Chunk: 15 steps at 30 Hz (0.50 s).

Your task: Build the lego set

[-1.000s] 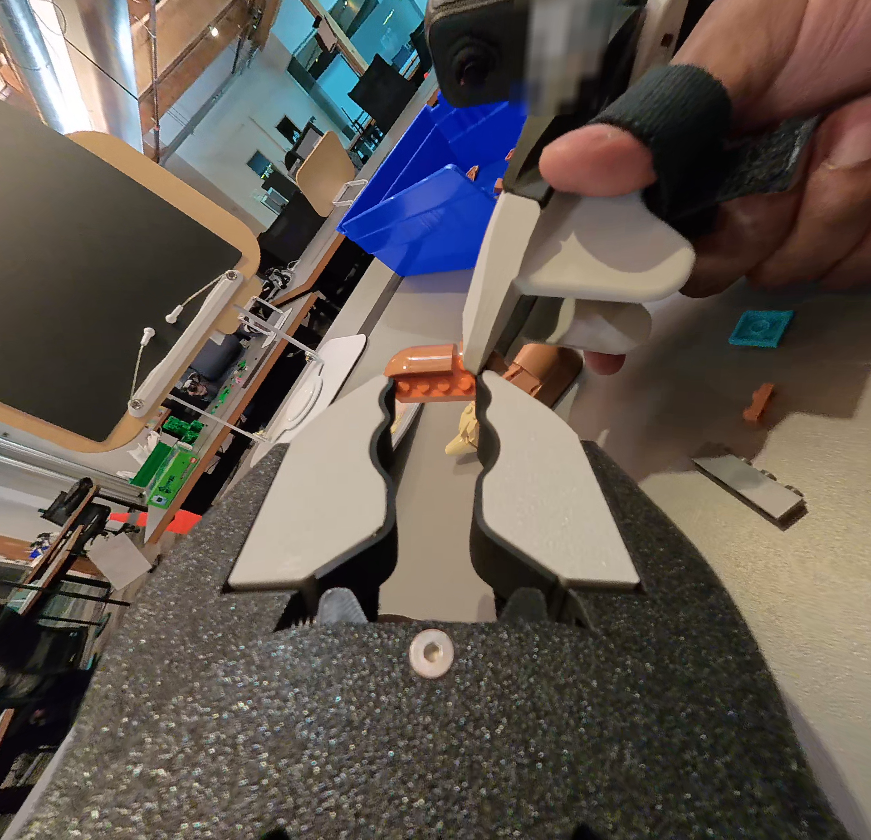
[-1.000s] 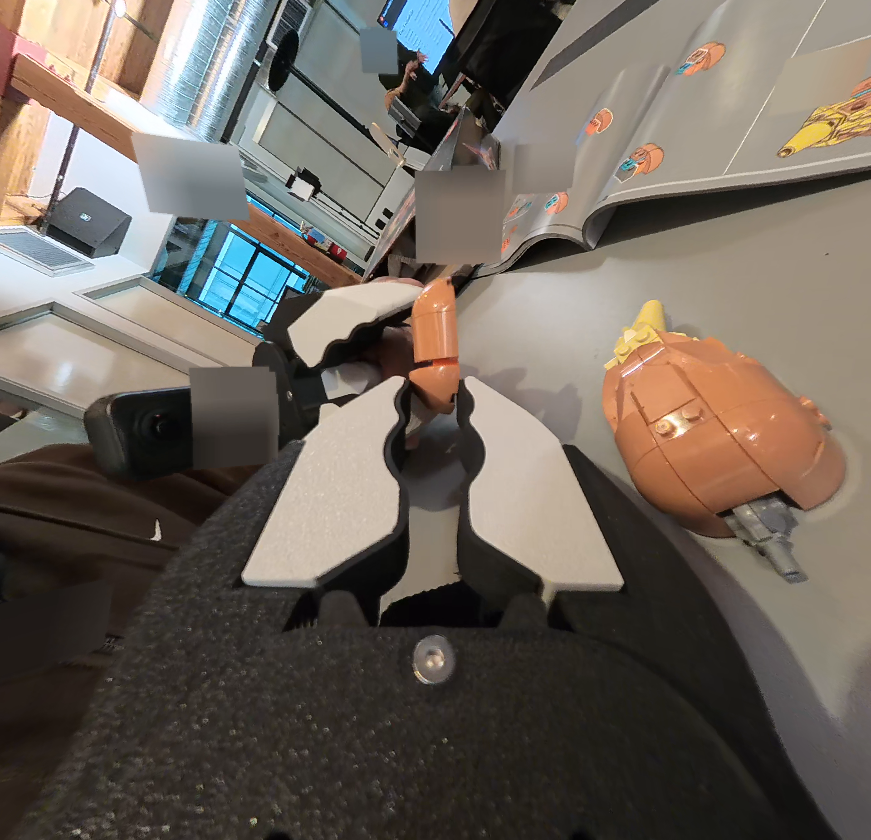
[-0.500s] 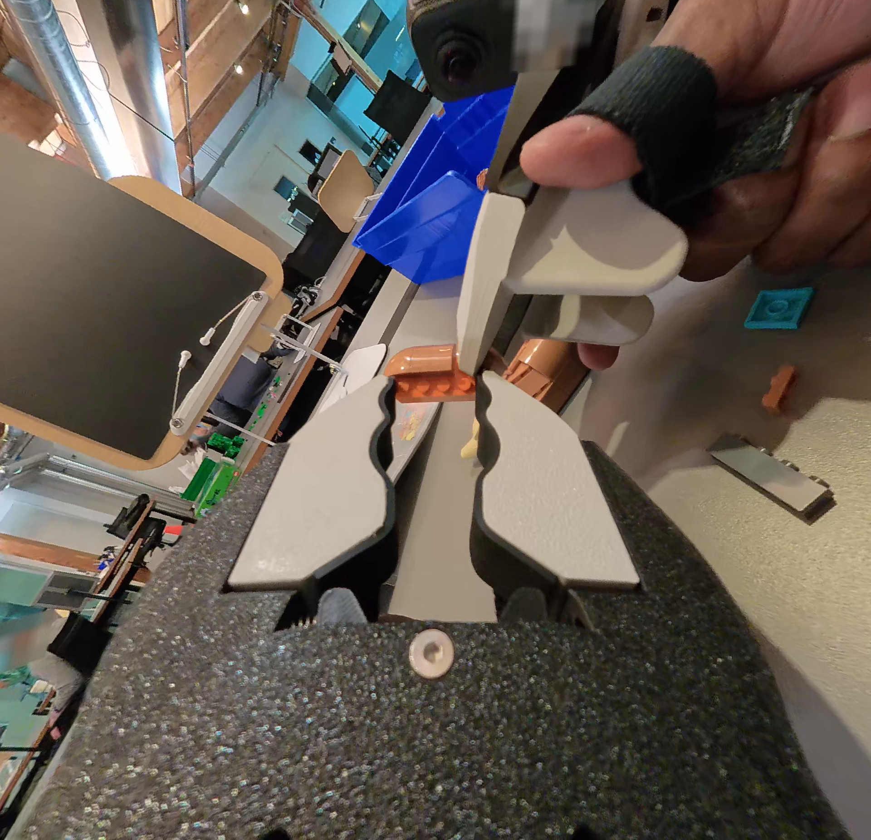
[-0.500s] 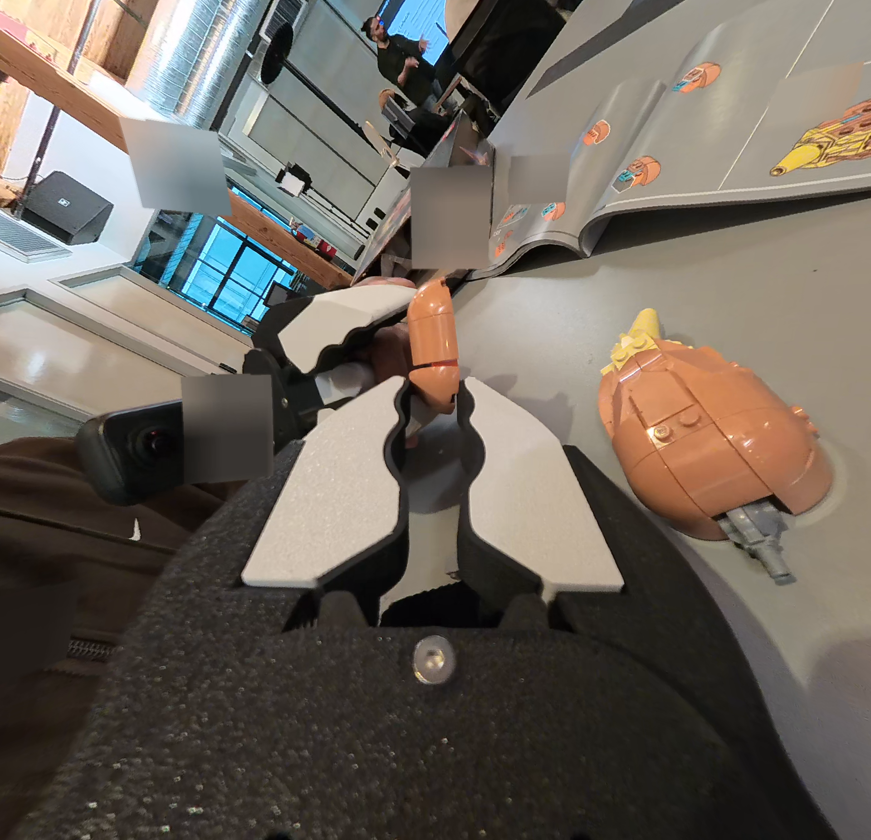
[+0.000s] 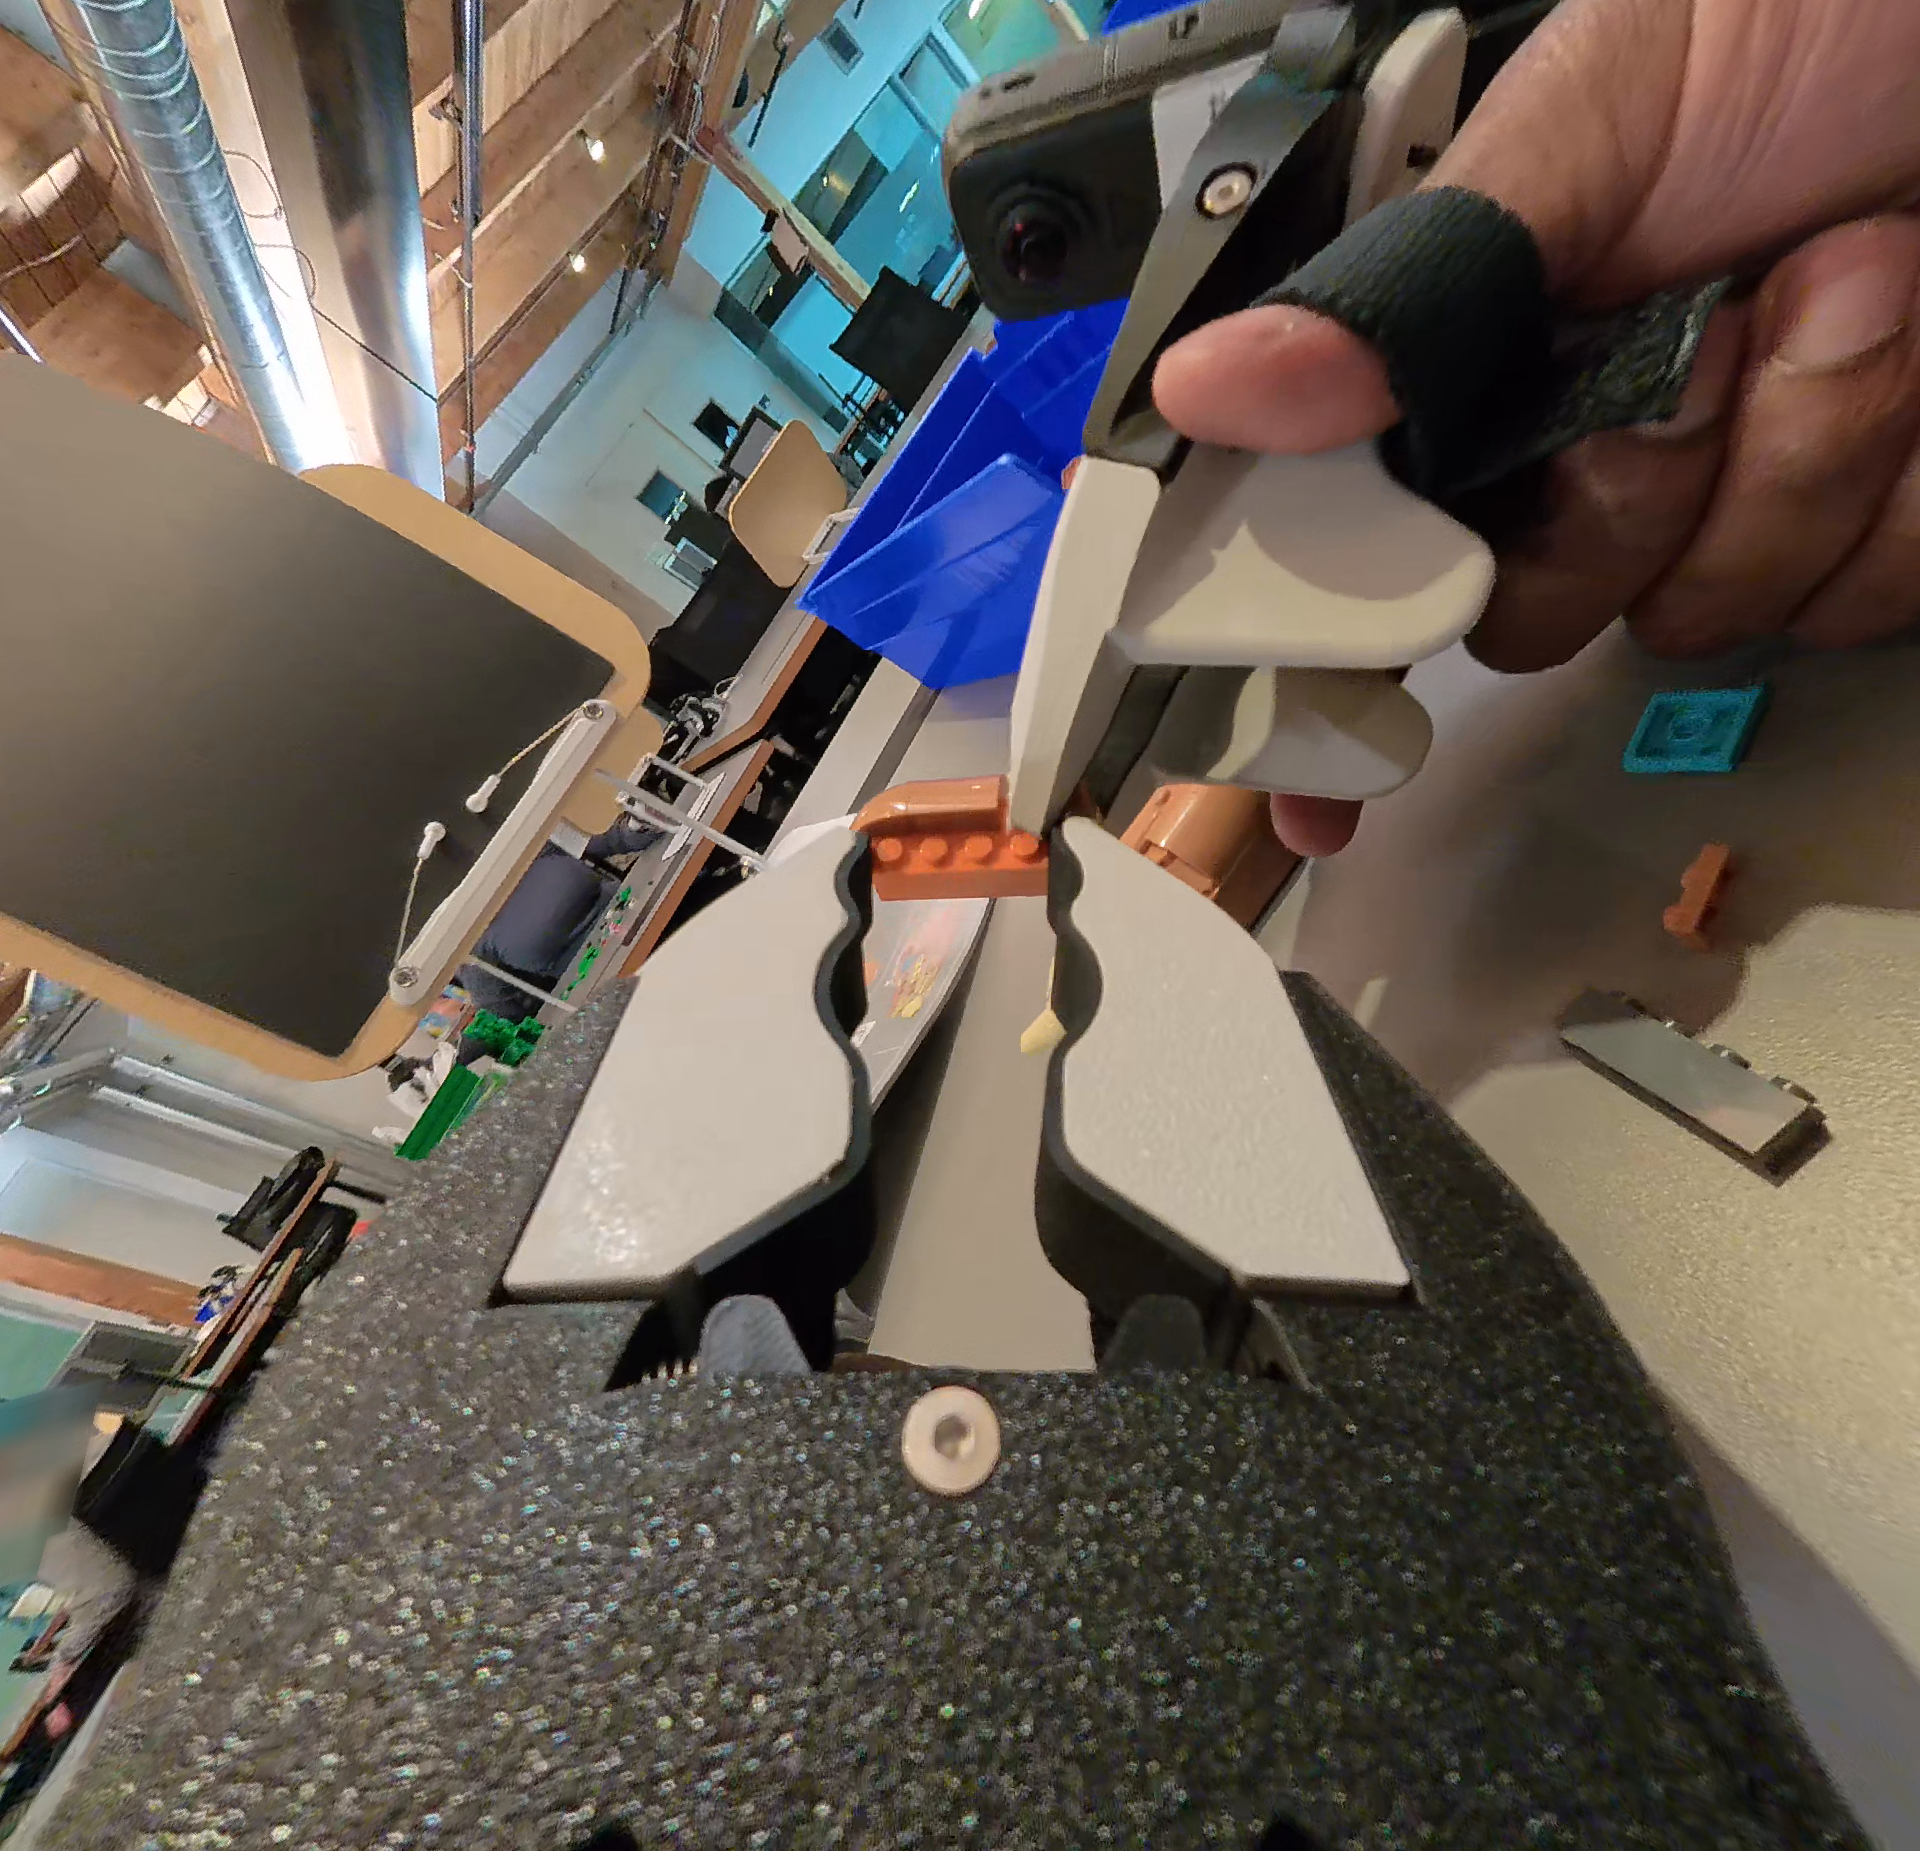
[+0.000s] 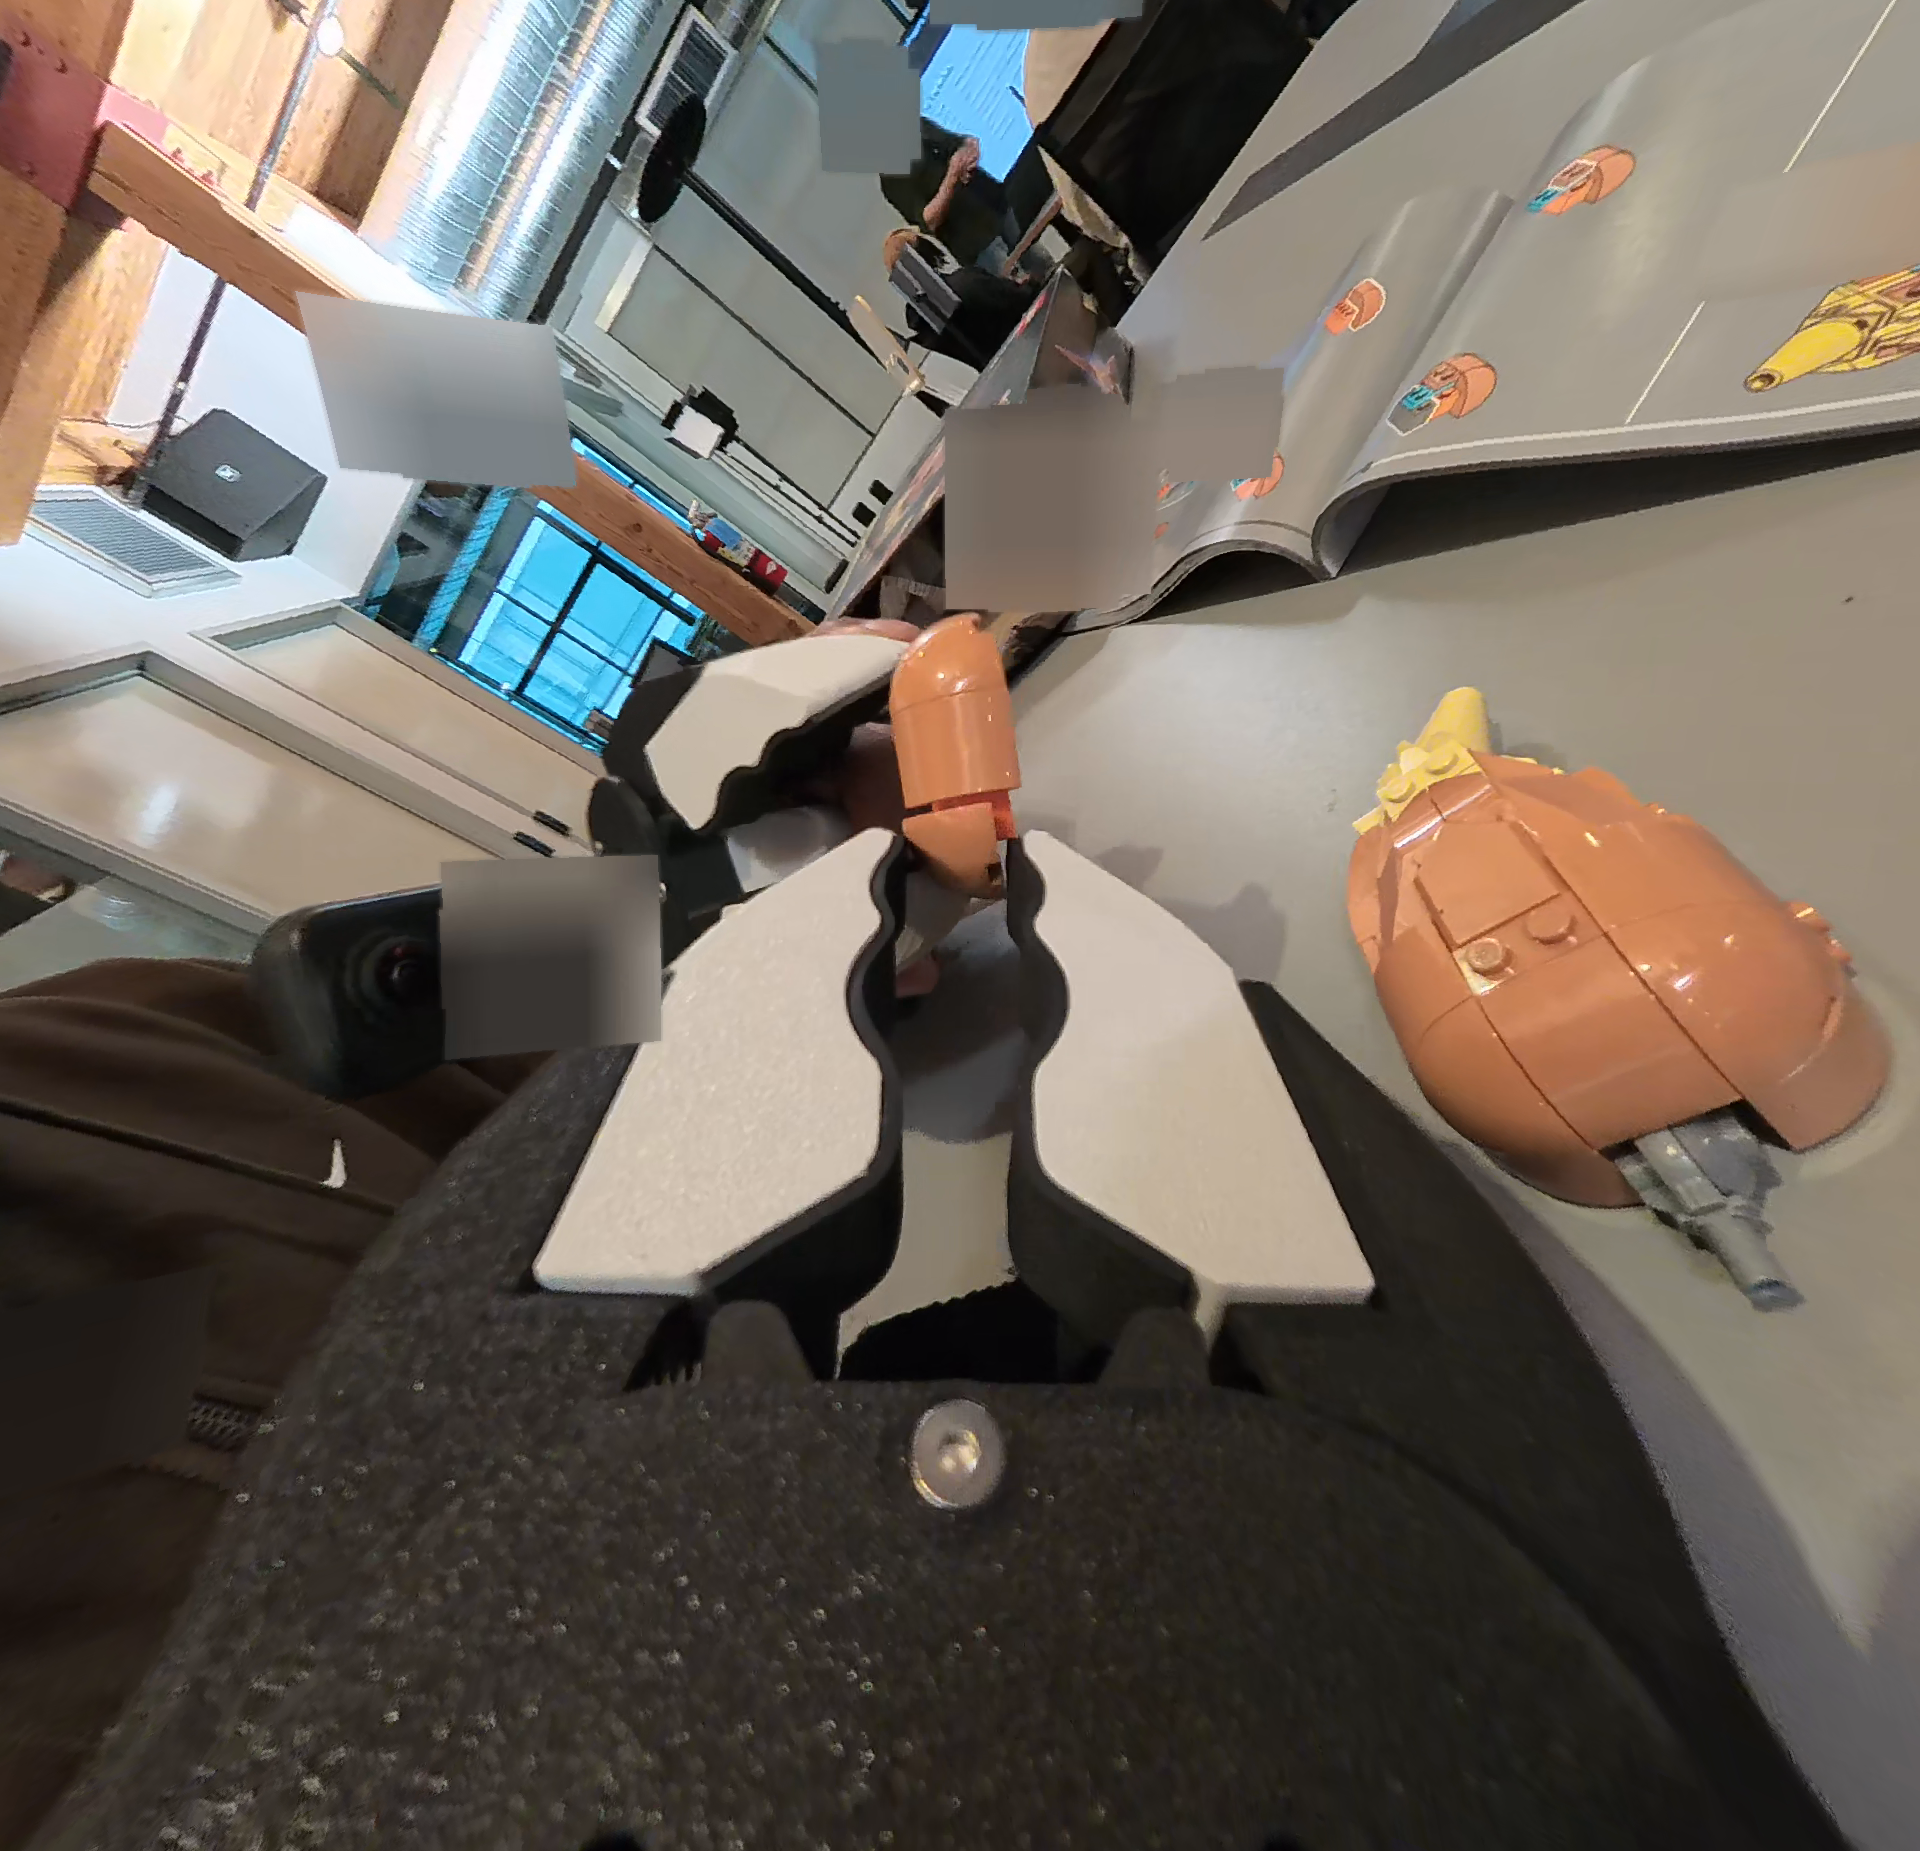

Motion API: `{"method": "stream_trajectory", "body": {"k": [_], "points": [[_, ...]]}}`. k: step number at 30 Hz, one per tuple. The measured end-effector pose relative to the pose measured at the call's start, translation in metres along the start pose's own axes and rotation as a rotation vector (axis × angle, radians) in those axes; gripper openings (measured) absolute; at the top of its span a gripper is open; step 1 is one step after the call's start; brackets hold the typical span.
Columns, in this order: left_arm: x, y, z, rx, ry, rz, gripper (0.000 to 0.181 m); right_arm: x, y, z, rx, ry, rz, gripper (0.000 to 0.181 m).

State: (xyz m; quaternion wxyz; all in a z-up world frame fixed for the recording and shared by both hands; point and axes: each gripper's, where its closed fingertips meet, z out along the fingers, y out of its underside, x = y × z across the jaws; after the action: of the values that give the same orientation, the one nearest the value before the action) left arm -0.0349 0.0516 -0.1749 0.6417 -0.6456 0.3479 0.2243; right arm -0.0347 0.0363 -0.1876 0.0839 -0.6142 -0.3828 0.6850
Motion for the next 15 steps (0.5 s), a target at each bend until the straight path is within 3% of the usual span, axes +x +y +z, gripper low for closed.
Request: {"method": "stream_trajectory", "body": {"k": [15], "points": [[-0.007, -0.017, -0.01, 0.197, 0.021, -0.086, 0.032, -0.021, -0.002, -0.002, 0.028, -0.212, 0.127, 0.018]]}}
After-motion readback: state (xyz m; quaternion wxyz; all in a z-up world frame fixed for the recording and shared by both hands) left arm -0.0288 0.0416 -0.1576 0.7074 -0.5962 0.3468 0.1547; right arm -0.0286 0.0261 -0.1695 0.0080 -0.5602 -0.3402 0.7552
